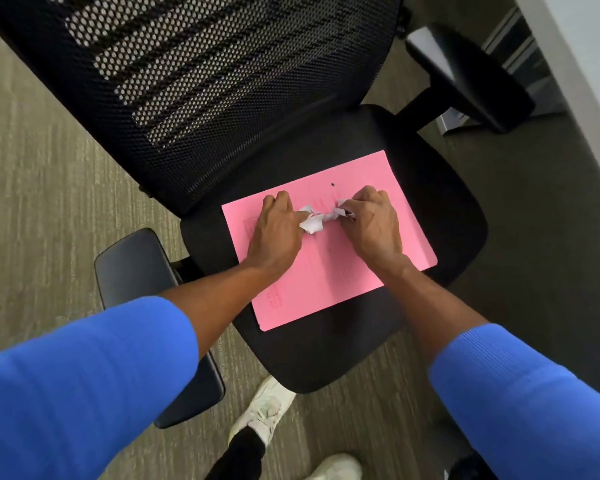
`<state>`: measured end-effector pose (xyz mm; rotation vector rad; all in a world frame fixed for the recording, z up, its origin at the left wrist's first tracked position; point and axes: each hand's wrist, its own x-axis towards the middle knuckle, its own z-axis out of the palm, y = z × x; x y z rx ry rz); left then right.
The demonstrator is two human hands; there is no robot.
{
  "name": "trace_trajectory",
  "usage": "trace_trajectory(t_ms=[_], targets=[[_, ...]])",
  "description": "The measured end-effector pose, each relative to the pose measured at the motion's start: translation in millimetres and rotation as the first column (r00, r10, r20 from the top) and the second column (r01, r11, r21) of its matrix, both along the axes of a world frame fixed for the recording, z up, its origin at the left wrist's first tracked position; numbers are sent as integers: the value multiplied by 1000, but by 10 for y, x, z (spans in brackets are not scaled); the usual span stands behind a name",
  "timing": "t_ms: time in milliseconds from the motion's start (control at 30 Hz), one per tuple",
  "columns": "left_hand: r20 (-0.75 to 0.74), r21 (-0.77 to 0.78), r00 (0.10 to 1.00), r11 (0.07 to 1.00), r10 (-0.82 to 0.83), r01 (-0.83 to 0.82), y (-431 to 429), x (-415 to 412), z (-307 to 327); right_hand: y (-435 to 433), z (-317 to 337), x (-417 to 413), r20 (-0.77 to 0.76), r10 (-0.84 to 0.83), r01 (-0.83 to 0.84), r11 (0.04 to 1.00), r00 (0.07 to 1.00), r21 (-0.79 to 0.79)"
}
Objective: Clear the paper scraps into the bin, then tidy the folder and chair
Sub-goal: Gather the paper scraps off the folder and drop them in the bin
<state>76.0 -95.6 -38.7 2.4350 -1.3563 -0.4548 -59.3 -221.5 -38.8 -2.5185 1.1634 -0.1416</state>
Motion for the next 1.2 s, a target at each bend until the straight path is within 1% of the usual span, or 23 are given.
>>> trace_trajectory(t_ms=[133, 300, 433, 500, 600, 667, 767, 867, 933, 1000, 1067, 1200], targets=[[-67, -20, 996, 998, 52, -54, 33, -82, 15, 141, 18, -232, 90, -79, 76, 997, 993, 31], [-169, -9, 976, 990, 137, -140, 111, -282, 78, 337, -32, -621, 144, -203, 192, 978, 969, 87], [-258, -42, 946, 976, 197, -215, 191, -552, 134, 544, -43, -991, 239, -364, 340, 930, 900, 137], [-293, -51, 941, 980, 169, -192, 223, -741, 144, 653, -46, -1210, 279, -445, 417, 895, 851, 158], [-309, -63, 945, 989, 108, -134, 247, -1059, 118, 868, -39, -1550, 321, -544, 506, 839, 776, 198], [-322, -87, 945, 991, 66, -99, 231, -1302, 110, 1018, -34, -1787, 330, -611, 570, 791, 720, 221], [-356, -131, 934, 991, -11, -38, 184, -1702, 133, 1234, -47, -2161, 296, -718, 665, 696, 630, 272], [-355, -160, 931, 987, -86, 30, 171, -2102, 145, 1469, -55, -2536, 274, -791, 719, 611, 547, 330], [-364, -182, 920, 980, -145, 82, 201, -2376, 154, 1626, -67, -2789, 233, -840, 748, 542, 490, 382], [-372, -199, 904, 969, -211, 144, 251, -2650, 154, 1779, -110, -3038, 163, -891, 773, 449, 423, 448], [-365, -183, 889, 957, -277, 223, 311, -2932, 123, 1932, -177, -3318, 111, -924, 782, 370, 366, 501], [-327, -63, 877, 935, -351, 350, 449, -3512, -40, 2257, -412, -3936, 41, -952, 782, 273, 303, 560]])
